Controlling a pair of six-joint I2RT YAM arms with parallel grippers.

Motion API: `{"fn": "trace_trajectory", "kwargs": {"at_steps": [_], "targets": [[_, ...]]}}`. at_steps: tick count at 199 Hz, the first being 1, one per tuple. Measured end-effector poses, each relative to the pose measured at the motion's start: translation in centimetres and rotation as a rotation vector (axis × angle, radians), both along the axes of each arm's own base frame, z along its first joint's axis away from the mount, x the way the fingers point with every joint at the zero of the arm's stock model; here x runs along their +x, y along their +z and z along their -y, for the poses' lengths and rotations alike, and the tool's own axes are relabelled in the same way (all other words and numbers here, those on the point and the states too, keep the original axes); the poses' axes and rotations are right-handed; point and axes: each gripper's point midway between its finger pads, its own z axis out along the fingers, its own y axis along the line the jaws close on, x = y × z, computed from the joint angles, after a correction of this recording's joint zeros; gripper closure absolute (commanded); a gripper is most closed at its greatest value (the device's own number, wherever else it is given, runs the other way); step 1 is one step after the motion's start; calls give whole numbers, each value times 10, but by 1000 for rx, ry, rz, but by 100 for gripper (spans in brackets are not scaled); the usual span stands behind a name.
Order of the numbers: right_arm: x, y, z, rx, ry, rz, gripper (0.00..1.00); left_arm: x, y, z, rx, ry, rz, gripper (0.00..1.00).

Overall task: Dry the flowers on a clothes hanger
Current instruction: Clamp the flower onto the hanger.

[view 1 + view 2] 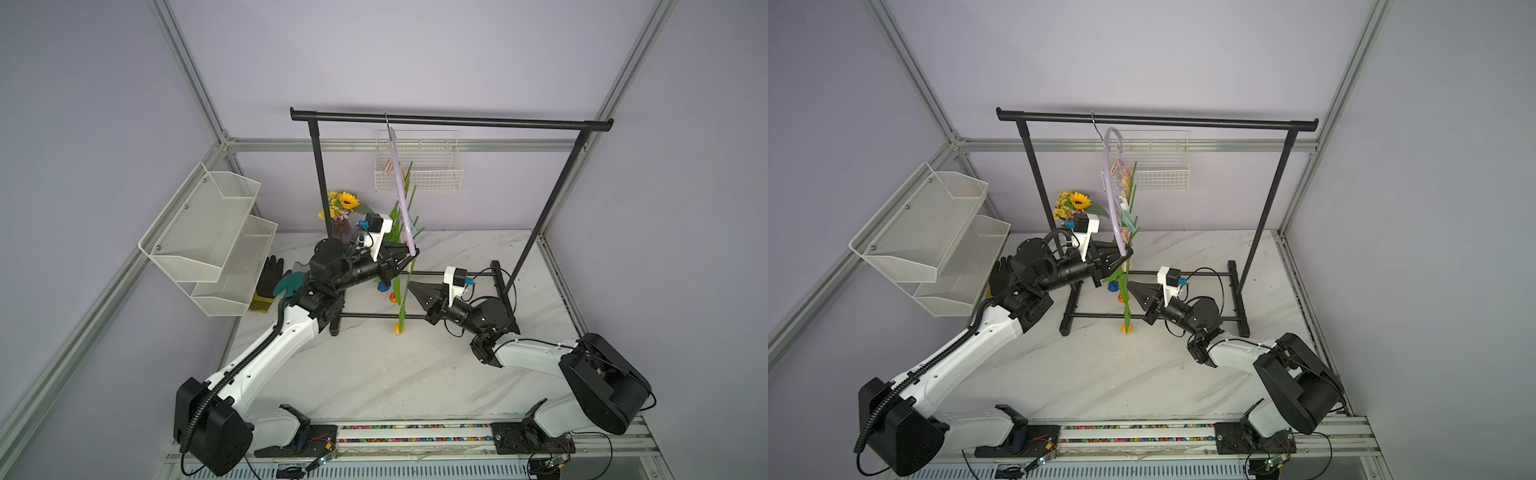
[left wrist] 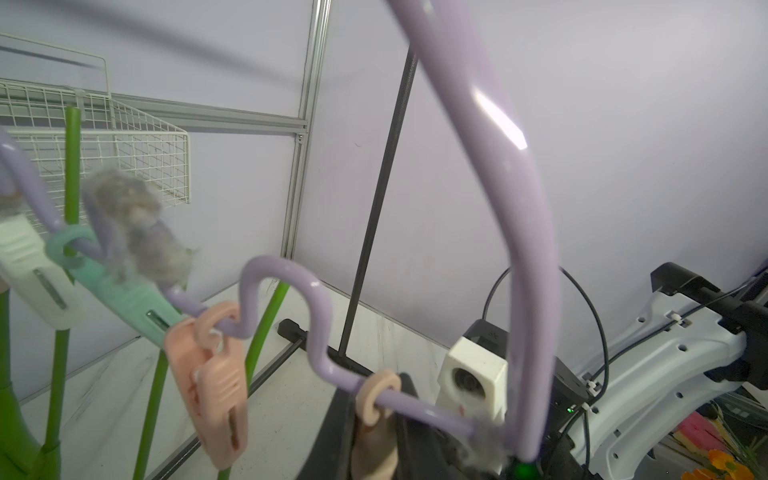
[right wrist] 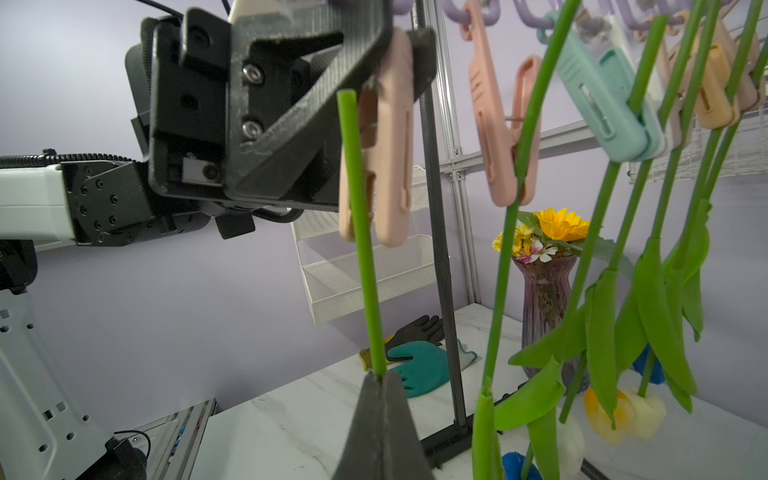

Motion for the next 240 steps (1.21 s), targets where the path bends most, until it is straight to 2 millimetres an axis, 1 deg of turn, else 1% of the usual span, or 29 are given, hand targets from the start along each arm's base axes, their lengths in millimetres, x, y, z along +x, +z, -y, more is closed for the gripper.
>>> {"fn": "trace_trajectory", "kwargs": {"at_steps": [40,60,96,104,121,130,152,204,220,240], "targets": [[4,10,-2,13,-9,29,100,0,1,0,-1,-1,-1,94],[6,16,-3,23,-17,43,100,-1,5,1,-7,-4,0,94],[9,19,-5,27,-21,49,100,-1,6,2,-9,-7,-2,93],[10,18,-5,27,-21,48,100,-1,5,2,-8,-6,-4,89],[10,18,-5,26,-21,48,100,-1,5,2,-7,-5,-5,74],[10,18,-5,26,-21,48,100,-1,4,2,-9,-5,-11,69],[10,18,-5,27,-21,49,100,0,2,2,-6,-5,-21,65],[10,19,-5,29,-24,50,100,3,2,1,-9,10,-23,39],[10,19,-5,29,-25,49,100,4,3,1,-9,19,-21,34],[10,19,-5,29,-25,49,100,5,3,0,-9,24,-20,31]]}}
